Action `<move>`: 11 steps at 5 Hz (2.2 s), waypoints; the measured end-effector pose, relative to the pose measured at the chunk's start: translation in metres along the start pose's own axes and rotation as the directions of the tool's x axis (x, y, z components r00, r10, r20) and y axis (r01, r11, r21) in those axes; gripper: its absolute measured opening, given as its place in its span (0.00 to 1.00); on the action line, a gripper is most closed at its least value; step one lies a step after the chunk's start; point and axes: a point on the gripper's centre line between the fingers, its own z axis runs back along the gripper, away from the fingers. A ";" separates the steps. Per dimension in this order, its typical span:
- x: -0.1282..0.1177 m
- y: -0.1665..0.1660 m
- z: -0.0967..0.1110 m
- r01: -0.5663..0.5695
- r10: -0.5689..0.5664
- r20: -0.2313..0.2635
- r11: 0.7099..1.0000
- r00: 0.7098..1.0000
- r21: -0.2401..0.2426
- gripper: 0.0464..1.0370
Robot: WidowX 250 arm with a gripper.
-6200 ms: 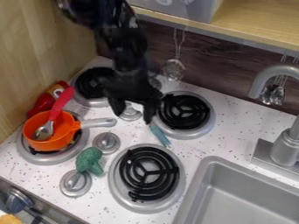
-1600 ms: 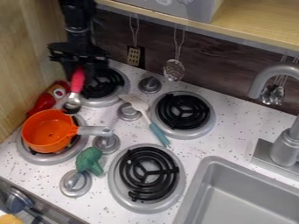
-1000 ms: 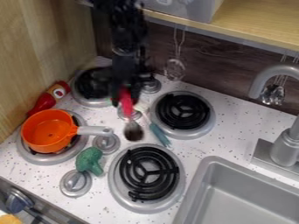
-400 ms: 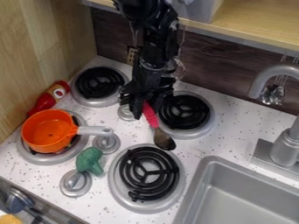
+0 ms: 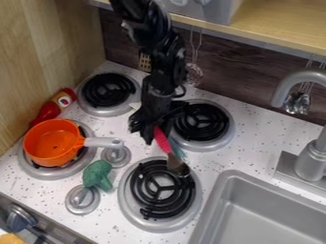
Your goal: Moving a spoon to the right side
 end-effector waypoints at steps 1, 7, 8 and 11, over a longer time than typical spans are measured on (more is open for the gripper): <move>-0.001 -0.003 -0.019 0.071 -0.070 -0.046 0.997 0.996 0.003 0.39; 0.018 0.007 0.018 0.181 -0.181 0.007 0.980 0.983 -0.086 0.96; 0.024 0.004 0.038 0.215 -0.210 0.049 0.969 0.976 -0.120 0.96; 0.007 0.020 0.050 0.796 -0.747 0.282 0.591 0.602 -0.132 0.96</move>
